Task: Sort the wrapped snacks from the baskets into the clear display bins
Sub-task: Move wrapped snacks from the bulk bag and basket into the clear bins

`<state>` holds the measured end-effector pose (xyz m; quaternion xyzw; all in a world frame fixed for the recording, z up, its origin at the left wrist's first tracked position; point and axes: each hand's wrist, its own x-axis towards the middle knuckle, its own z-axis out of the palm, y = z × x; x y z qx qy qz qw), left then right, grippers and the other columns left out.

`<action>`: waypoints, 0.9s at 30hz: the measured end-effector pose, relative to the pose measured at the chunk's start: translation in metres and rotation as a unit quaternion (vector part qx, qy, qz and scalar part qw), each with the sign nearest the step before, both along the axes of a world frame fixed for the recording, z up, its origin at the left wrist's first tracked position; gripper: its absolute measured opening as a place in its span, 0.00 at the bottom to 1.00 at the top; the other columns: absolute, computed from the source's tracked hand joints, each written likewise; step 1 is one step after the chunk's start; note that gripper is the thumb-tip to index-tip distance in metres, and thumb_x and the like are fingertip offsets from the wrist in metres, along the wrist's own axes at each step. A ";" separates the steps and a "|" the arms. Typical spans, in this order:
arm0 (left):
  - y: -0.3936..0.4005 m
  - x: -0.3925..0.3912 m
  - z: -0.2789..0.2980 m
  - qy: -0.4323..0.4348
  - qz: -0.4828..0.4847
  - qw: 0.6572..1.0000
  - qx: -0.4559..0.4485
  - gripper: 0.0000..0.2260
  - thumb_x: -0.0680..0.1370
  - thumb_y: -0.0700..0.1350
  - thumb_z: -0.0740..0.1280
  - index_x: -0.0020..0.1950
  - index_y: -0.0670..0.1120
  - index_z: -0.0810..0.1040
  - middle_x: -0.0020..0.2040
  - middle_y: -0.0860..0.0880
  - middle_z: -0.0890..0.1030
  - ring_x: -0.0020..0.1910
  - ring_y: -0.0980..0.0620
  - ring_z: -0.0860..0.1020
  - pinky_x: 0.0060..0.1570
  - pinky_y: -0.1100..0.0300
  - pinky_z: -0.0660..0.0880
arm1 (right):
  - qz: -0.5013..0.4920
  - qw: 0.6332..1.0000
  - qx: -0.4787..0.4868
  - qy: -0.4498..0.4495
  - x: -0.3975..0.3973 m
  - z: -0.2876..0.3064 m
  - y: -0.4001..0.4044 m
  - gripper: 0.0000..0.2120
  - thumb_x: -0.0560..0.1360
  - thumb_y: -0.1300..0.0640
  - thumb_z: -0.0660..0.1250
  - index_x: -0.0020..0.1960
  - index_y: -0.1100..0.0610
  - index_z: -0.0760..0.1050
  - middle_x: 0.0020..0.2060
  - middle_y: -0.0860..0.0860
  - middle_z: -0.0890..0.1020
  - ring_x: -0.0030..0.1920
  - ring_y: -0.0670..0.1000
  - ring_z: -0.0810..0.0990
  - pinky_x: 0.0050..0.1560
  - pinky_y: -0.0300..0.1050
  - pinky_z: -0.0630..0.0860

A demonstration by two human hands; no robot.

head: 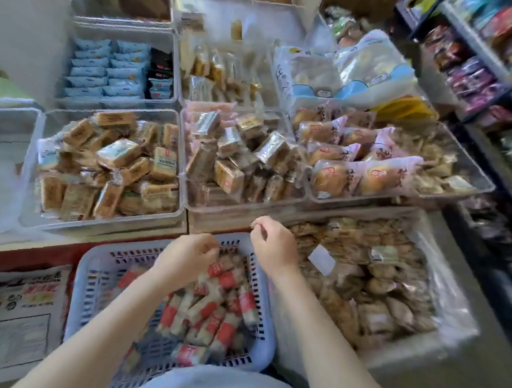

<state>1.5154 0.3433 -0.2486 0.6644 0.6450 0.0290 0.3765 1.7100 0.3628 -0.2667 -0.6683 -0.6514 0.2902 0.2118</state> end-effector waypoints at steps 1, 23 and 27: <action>0.001 0.023 -0.001 -0.002 -0.024 1.000 -0.009 0.11 0.83 0.50 0.61 0.59 0.49 0.80 0.51 0.50 0.82 0.47 0.51 0.80 0.43 0.56 0.76 | -0.038 0.999 -0.005 -0.005 0.031 -0.007 -0.006 0.10 0.81 0.59 0.60 0.50 0.58 0.80 0.42 0.51 0.80 0.45 0.53 0.78 0.42 0.46 0.71; 0.014 0.250 -0.023 -0.049 0.019 0.991 -0.120 0.07 0.81 0.49 0.64 0.56 0.52 0.81 0.43 0.58 0.80 0.39 0.58 0.79 0.31 0.69 0.69 | -0.206 0.939 -0.216 -0.168 0.328 -0.092 0.003 0.31 0.75 0.50 0.73 0.75 0.44 0.64 0.71 0.56 0.67 0.62 0.61 0.76 0.53 0.52 0.79; 0.010 0.251 -0.024 -0.118 0.081 0.978 -0.152 0.08 0.82 0.45 0.63 0.55 0.50 0.81 0.44 0.53 0.84 0.36 0.57 0.82 0.33 0.66 0.76 | -0.244 0.941 -0.208 0.110 0.314 -0.064 -0.018 0.25 0.70 0.36 0.72 0.63 0.44 0.74 0.59 0.47 0.80 0.55 0.52 0.80 0.52 0.49 0.79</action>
